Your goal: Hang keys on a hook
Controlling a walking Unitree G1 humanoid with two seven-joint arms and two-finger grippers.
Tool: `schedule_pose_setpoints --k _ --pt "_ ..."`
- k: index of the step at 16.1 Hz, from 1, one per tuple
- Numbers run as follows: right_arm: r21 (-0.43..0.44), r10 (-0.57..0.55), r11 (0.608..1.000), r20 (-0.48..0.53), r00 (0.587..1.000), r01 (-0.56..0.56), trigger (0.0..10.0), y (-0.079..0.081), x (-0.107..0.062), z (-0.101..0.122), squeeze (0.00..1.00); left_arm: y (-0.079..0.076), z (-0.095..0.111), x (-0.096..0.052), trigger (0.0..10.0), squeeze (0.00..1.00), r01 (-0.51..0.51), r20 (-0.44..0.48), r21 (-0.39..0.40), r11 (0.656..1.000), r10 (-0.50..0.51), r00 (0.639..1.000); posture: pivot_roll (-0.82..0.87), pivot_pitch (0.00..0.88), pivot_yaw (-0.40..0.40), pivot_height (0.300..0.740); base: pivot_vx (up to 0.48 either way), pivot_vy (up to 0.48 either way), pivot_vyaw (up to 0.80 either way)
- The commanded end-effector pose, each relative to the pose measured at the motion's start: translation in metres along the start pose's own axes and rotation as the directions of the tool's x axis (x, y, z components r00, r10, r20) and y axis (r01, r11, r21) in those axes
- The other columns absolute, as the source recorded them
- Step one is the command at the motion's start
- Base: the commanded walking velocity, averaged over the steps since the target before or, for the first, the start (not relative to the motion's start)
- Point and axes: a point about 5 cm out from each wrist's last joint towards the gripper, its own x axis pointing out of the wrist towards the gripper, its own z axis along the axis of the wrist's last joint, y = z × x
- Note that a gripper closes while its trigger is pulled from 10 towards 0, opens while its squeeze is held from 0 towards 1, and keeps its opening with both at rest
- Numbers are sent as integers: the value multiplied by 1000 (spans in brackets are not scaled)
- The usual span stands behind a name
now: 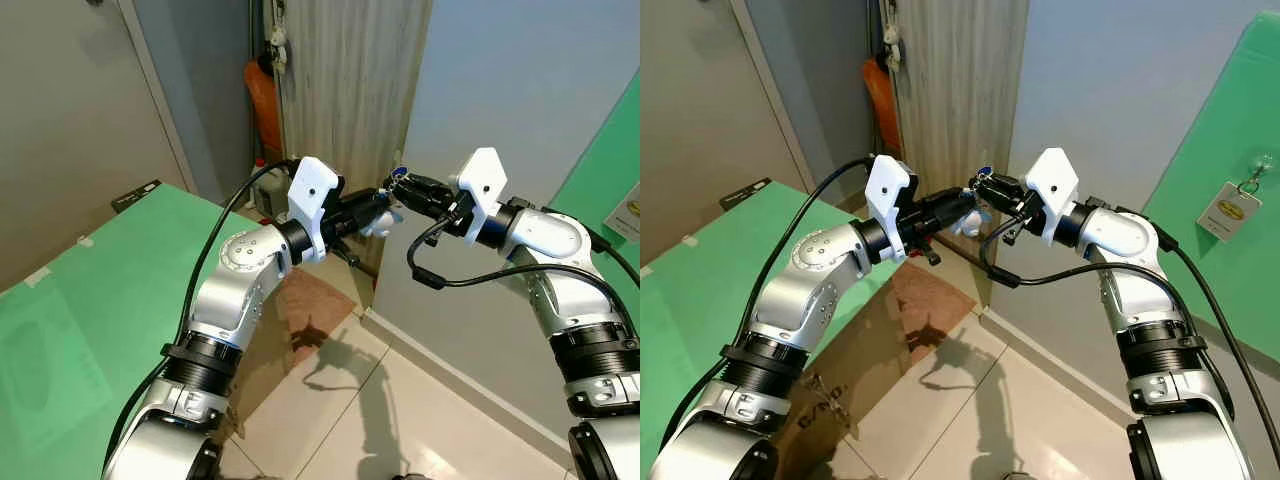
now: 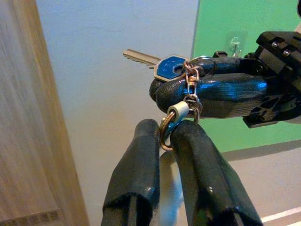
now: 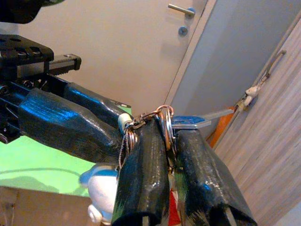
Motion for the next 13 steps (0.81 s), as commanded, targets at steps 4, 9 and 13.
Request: schedule_pose_setpoints --k 4,9,13 --pt "2 19 1000 9 1000 -19 0 4 2 3 0 -1 6 1 0 0 36 19 -9 999 -36 999 -67 0 83 740 0 0 0" --pt "-2 0 1000 -5 1000 0 0 2 1 0 0 -2 6 1 0 0 45 29 -16 999 -45 999 -68 0 82 740 0 0 0" --pt "-31 -76 997 -44 996 75 10000 -4 2 -4 0 -2 7 1 0 0 49 30 -16 999 -49 998 -68 0 82 740 0 0 0"
